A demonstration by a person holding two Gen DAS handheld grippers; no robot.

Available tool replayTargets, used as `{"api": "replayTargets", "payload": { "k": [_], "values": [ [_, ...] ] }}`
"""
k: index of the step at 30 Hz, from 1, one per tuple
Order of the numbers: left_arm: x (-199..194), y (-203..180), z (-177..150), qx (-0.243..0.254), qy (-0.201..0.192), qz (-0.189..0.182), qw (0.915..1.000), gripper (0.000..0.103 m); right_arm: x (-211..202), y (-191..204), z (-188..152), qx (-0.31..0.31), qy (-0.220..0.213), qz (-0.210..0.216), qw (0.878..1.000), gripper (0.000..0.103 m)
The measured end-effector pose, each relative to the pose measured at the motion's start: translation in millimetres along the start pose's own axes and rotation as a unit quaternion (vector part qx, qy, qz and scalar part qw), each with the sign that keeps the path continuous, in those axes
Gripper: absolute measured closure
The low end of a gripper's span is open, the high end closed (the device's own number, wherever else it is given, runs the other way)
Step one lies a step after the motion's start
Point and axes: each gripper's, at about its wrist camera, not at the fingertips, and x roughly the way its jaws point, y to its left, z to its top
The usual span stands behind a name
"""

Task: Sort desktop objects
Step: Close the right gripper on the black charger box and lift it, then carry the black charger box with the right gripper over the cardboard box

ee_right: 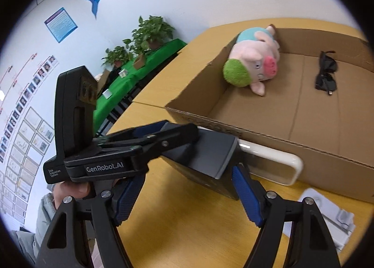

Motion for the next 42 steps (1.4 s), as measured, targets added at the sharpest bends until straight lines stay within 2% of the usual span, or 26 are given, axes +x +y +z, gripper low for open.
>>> {"api": "replayTargets", "payload": {
  "k": [3, 9, 13, 19, 24, 27, 28, 31, 35, 36, 38, 40, 42],
  "values": [
    [-5, -3, -6, 0.008, 0.001, -0.005, 1.0, 0.025, -2, 7, -7, -0.026, 0.001, -0.004, 1.0, 0.026],
    [-22, -13, -32, 0.017, 0.024, -0.039, 0.9988, 0.027, -21, 16, -36, -0.064, 0.01, 0.011, 0.998, 0.026],
    [-32, -18, -50, 0.008, 0.043, -0.063, 0.9971, 0.027, -26, 16, -59, -0.064, 0.029, 0.022, 0.997, 0.026],
    [-33, -23, -60, -0.005, 0.047, -0.076, 0.996, 0.026, -18, 13, -74, -0.066, 0.045, -0.008, 0.997, 0.026],
    [-36, -20, -57, 0.018, 0.037, -0.07, 0.9967, 0.025, -23, 10, -70, -0.103, 0.025, -0.04, 0.994, 0.026],
    [-34, -7, -53, 0.025, 0.045, -0.099, 0.9938, 0.025, -22, 2, -64, -0.131, 0.035, -0.047, 0.99, 0.026],
    [-33, -4, -52, 0.03, 0.048, -0.112, 0.9921, 0.025, -21, 2, -63, -0.143, 0.039, -0.044, 0.988, 0.026],
    [-31, 2, -51, 0.058, 0.059, -0.152, 0.9849, 0.024, -17, 9, -58, -0.192, 0.052, -0.019, 0.98, 0.039],
    [-30, 0, -50, 0.105, 0.078, -0.183, 0.9744, 0.022, -10, 21, -58, -0.266, 0.086, -0.011, 0.96, 0.048],
    [-31, -4, -50, 0.126, 0.083, -0.19, 0.9702, 0.022, -9, 22, -58, -0.28, 0.095, -0.01, 0.955, 0.053],
    [-31, -15, -54, 0.173, 0.097, -0.194, 0.9608, 0.021, -8, 20, -58, -0.301, 0.113, -0.005, 0.947, 0.057],
    [-30, -29, -61, 0.233, 0.115, -0.176, 0.9495, 0.021, -9, 18, -58, -0.316, 0.127, -0.001, 0.94, 0.058],
    [-29, -41, -69, 0.293, 0.123, -0.164, 0.9338, 0.021, -12, 17, -59, -0.331, 0.141, -0.002, 0.933, 0.059]
  ]
}}
